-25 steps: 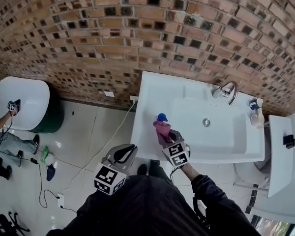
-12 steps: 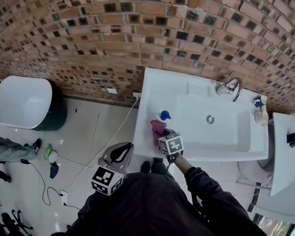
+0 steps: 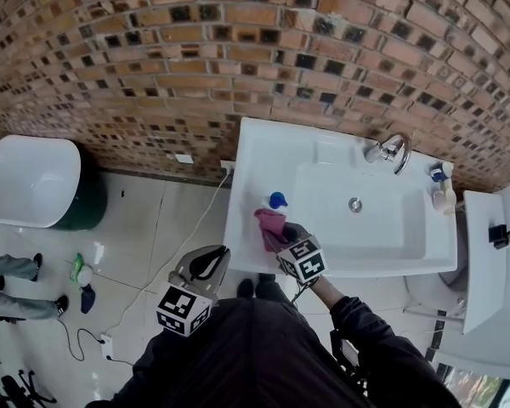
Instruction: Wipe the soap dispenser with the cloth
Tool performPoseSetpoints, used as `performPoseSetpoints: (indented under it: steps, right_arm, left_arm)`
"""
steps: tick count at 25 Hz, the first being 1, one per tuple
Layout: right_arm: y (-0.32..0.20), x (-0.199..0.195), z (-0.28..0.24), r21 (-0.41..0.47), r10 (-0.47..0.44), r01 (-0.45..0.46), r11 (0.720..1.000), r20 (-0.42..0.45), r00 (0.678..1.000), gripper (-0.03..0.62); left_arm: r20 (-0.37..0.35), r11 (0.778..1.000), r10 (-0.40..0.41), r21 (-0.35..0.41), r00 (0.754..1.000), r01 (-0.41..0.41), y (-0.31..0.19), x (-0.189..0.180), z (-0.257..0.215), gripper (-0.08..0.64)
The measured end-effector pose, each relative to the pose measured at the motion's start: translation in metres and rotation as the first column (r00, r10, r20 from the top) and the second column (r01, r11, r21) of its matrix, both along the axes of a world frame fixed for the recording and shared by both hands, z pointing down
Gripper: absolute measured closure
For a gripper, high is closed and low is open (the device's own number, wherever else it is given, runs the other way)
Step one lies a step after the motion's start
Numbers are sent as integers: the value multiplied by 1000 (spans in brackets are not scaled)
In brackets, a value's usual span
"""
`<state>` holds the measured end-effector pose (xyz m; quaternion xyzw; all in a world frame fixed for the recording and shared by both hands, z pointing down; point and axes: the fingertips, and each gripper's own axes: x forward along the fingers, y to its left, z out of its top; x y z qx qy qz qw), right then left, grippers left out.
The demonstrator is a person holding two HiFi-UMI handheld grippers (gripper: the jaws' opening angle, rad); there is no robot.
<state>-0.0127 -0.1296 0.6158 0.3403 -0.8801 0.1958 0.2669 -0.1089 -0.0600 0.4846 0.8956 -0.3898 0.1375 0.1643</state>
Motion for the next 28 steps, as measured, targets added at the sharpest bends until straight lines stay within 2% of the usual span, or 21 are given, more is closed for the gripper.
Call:
performPoseSetpoints:
  steps: [3, 8, 13, 16, 20, 23, 25, 28]
  right_arm:
    - [-4, 16, 7, 18, -12, 13, 1000, -63, 998, 520]
    - [-10, 25, 47, -76, -22, 12, 997, -133, 991, 520]
    - [-3, 26, 84, -225, -18, -13, 974, -136, 991, 520]
    - [-1, 21, 74, -224, -26, 2, 975, -103, 994, 520]
    - [5, 38, 45, -184, -8, 5, 983, -17, 1000, 520]
    - [-4, 66, 13, -166, 90, -72, 983, 104, 990, 520]
    - [-21, 83, -5, -181, 181, -145, 973, 201, 963, 520]
    - [-43, 89, -10, -297, 286, -187, 937, 339, 896, 520]
  left_arm:
    - [-2, 1000, 8, 3, 1000, -8, -3, 2, 0, 535]
    - [4, 1000, 6, 5, 1000, -6, -5, 0, 0, 535]
    - [12, 1000, -11, -4, 1000, 11, -6, -4, 1, 535]
    - [13, 1000, -10, -13, 1000, 10, -7, -3, 4, 535]
    - [10, 1000, 10, -21, 1000, -9, -12, 5, 7, 535]
    - [4, 999, 33, -19, 999, -33, -16, 15, 7, 535]
    - [3, 999, 46, -19, 999, -45, -19, 22, 7, 535]
    - [6, 998, 56, -19, 998, -56, -22, 30, 7, 535]
